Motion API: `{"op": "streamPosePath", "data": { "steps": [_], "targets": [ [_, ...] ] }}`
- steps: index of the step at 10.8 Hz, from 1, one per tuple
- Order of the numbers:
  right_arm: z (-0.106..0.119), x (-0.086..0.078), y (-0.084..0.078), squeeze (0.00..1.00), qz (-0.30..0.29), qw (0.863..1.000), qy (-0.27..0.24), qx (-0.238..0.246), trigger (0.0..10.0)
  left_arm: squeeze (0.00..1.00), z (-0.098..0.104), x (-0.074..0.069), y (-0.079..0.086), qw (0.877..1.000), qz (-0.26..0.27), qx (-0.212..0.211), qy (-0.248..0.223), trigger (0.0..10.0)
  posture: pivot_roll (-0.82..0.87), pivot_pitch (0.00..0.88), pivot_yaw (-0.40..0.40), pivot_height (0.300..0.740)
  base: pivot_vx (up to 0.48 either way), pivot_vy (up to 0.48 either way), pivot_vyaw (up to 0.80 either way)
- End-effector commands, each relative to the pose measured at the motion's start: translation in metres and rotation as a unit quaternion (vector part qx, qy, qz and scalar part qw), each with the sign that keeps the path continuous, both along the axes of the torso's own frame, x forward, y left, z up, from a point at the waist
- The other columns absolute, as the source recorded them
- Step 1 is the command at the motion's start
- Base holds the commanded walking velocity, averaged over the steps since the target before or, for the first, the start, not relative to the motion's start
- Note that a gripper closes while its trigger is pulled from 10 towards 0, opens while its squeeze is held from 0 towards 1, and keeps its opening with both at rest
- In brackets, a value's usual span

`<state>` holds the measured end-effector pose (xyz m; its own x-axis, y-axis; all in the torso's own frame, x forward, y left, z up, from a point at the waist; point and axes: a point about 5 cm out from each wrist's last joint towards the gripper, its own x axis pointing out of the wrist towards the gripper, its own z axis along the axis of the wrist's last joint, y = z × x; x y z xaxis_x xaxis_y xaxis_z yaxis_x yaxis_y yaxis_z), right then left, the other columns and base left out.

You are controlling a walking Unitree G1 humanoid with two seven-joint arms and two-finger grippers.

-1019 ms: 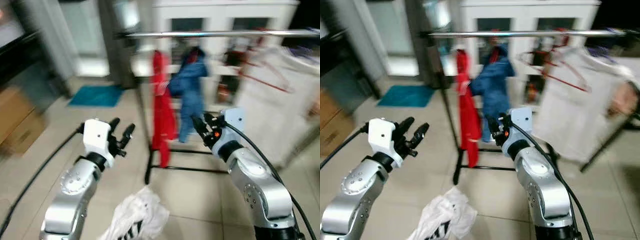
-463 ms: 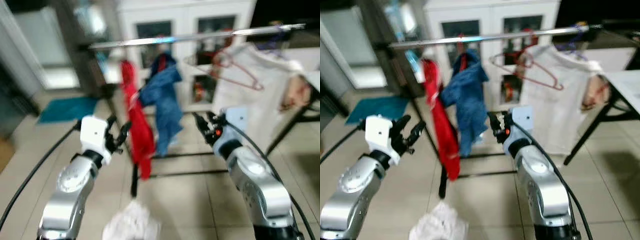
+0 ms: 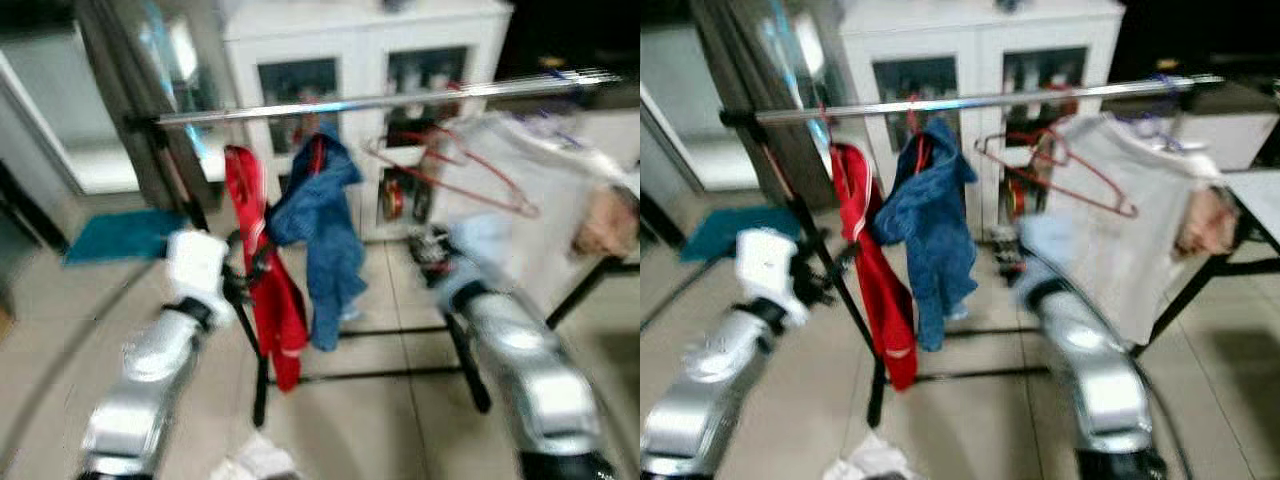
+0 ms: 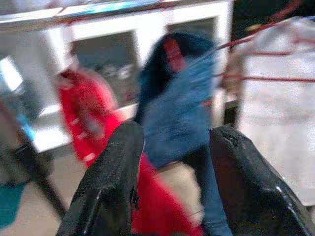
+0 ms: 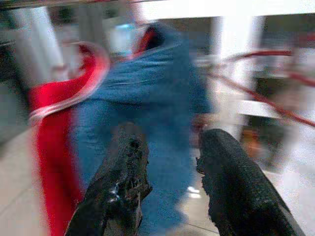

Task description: Hang hanger

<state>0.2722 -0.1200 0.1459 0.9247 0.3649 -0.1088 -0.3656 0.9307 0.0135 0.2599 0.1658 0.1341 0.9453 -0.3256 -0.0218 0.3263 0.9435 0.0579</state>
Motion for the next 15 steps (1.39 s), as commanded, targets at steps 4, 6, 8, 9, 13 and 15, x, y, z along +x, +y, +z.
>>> {"op": "streamPosePath", "data": {
  "steps": [4,6,8,9,13,15],
  "targets": [
    [0.000,-0.008,0.005,0.00,0.045,0.999,0.001,0.014,10.0,0.00,0.001,-0.004,-0.002,1.000,-0.004,-0.002,-0.001,10.0,0.03,0.000,0.103,0.740,0.308,0.000,0.40],
    [0.002,-0.012,0.000,0.00,0.058,0.998,-0.006,0.018,10.0,0.00,0.000,-0.006,-0.004,1.000,-0.011,-0.004,0.003,10.0,0.03,0.000,0.109,0.740,0.000,0.000,0.00],
    [0.003,-0.015,-0.001,0.00,0.068,0.997,-0.010,0.019,10.0,0.00,-0.001,-0.006,-0.005,1.000,-0.014,-0.005,0.006,10.0,0.03,0.000,0.114,0.740,0.000,0.000,0.00],
    [0.003,-0.016,-0.002,0.00,0.068,0.997,-0.010,0.020,10.0,0.00,-0.001,-0.006,-0.005,1.000,-0.014,-0.007,0.006,10.0,0.03,0.000,0.116,0.740,0.000,0.322,0.00],
    [0.002,-0.017,-0.004,0.00,0.057,0.998,-0.008,0.017,10.0,0.00,-0.001,-0.006,-0.004,1.000,-0.015,-0.006,0.010,10.0,0.02,0.000,0.124,0.740,0.000,0.480,0.00],
    [0.001,-0.016,-0.005,0.00,0.051,0.999,-0.007,0.012,10.0,0.00,-0.002,-0.005,-0.002,1.000,-0.008,0.012,0.009,10.0,0.02,0.000,0.123,0.740,0.000,0.000,0.00]
  ]
}}
